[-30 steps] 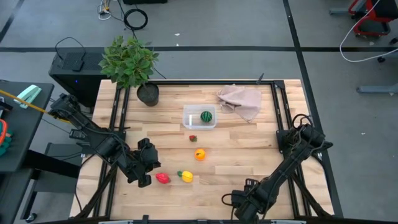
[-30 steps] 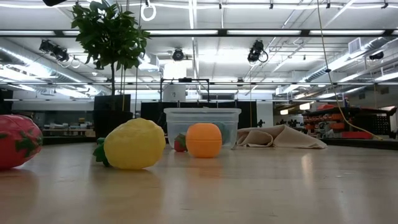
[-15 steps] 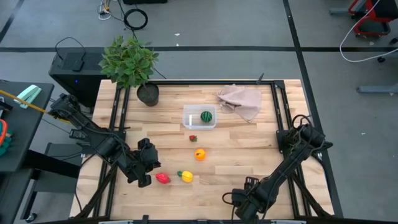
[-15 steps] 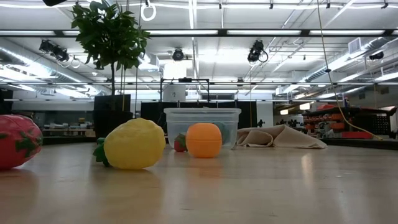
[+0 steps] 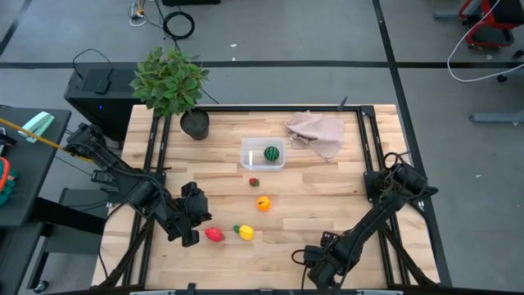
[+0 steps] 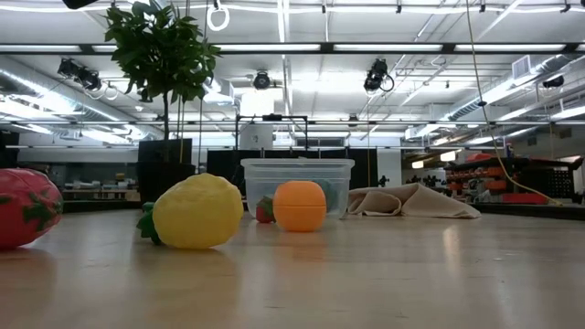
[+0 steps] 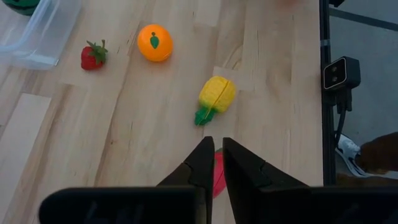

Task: Pick and placing Produce into tupperware
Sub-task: Put the red apple into the transparent container

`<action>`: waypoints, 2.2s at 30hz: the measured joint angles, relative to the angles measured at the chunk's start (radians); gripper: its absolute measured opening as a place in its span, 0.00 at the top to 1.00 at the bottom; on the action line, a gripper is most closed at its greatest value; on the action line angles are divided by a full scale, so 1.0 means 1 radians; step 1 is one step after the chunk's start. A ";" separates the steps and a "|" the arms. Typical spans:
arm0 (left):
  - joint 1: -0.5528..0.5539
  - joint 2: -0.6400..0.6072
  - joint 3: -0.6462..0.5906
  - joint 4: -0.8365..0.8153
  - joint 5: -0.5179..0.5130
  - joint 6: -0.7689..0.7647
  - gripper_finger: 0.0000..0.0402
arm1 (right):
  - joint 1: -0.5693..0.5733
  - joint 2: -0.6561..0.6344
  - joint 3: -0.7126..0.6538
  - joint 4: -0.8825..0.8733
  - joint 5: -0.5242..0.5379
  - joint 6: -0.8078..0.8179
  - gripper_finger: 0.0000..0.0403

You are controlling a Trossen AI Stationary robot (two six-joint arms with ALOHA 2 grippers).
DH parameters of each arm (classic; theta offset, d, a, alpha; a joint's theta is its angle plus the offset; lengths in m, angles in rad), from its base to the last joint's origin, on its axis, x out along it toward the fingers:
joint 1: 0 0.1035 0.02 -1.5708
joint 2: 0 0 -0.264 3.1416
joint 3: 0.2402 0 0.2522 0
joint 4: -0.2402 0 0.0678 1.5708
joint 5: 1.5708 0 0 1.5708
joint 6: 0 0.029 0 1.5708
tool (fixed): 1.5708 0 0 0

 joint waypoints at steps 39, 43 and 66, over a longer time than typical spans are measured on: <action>0.000 0.000 0.000 0.000 0.000 0.001 0.91 | -0.114 0.001 0.201 -0.252 -0.077 -0.225 0.26; 0.000 0.000 0.000 -0.001 0.000 0.000 0.90 | -0.157 0.001 0.324 -0.418 -0.080 -0.335 0.26; 0.000 0.000 0.000 -0.007 0.000 0.001 0.91 | -0.689 0.000 0.572 -0.515 0.071 -0.694 0.26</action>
